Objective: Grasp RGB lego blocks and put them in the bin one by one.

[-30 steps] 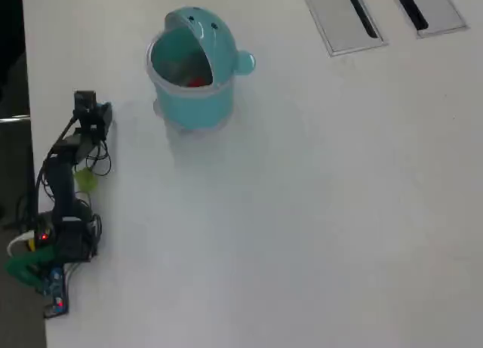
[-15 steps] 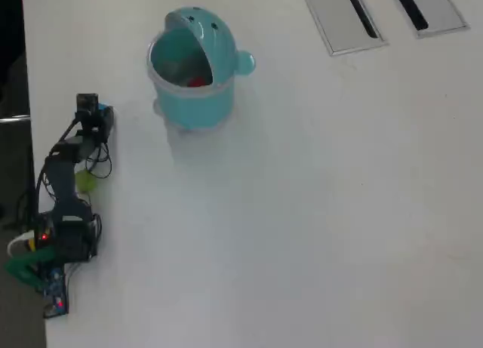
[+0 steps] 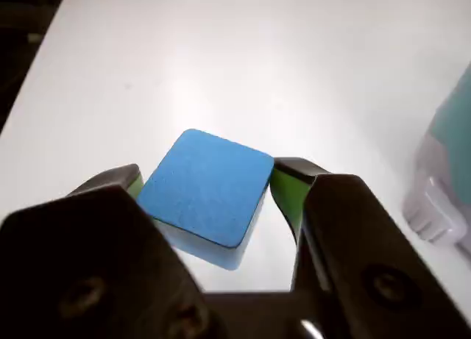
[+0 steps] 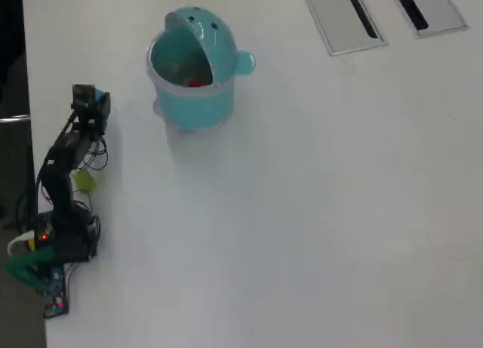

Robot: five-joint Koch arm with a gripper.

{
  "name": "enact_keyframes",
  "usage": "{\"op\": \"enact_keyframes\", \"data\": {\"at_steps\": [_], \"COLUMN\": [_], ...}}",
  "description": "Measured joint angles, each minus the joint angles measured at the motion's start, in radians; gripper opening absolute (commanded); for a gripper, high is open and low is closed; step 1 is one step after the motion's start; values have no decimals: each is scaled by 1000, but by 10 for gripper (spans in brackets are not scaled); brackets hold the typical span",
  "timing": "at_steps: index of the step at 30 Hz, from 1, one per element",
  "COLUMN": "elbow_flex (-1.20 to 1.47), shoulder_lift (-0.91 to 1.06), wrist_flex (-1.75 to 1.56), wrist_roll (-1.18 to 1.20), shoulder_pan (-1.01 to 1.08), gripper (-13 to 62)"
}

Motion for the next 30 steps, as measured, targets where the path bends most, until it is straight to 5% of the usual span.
{"op": "enact_keyframes", "data": {"at_steps": [21,30], "elbow_flex": [8,-253], "shoulder_lift": [334,353], "wrist_flex": [288,456], "wrist_roll": [11,12], "shoulder_pan": [133,216], "gripper": [242,242]}}
